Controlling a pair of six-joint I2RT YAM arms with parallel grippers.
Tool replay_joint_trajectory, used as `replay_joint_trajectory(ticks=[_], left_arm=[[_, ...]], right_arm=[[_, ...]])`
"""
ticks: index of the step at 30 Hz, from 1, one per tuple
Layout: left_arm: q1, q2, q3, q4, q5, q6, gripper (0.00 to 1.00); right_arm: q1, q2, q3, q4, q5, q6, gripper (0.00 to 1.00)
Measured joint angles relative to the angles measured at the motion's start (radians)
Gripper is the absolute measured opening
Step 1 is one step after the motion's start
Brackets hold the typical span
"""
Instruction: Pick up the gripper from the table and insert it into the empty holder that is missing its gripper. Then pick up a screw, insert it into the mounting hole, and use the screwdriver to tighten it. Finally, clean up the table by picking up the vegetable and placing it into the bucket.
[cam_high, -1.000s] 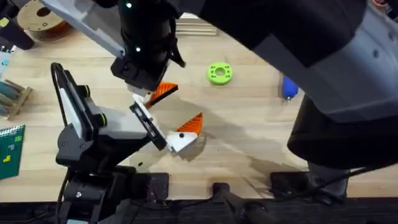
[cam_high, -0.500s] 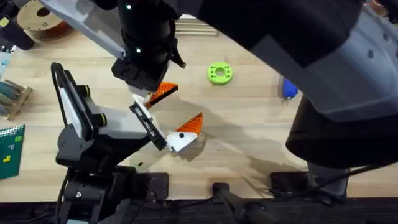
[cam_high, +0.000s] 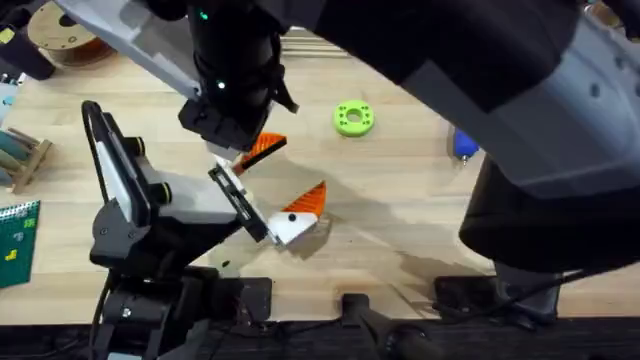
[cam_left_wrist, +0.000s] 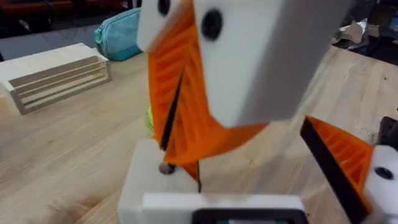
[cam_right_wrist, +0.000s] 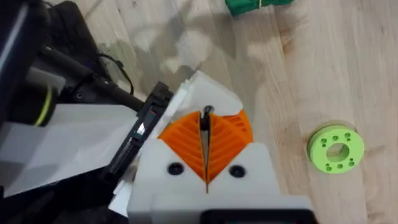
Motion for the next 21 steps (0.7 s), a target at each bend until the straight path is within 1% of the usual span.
replay_joint_trajectory(ticks=[12,21], left_arm=[[0.000,0.000,0.000,0.000,0.000,0.000,0.985],[0.000,0.006,0.000,-0.001,-0.001,-0.011,0.986]], right_arm=[[0.001,0.004,0.000,0.006,0.000,0.000,0.008],[0.000,0.041,0.007,0.013,0.003,0.000,0.007]])
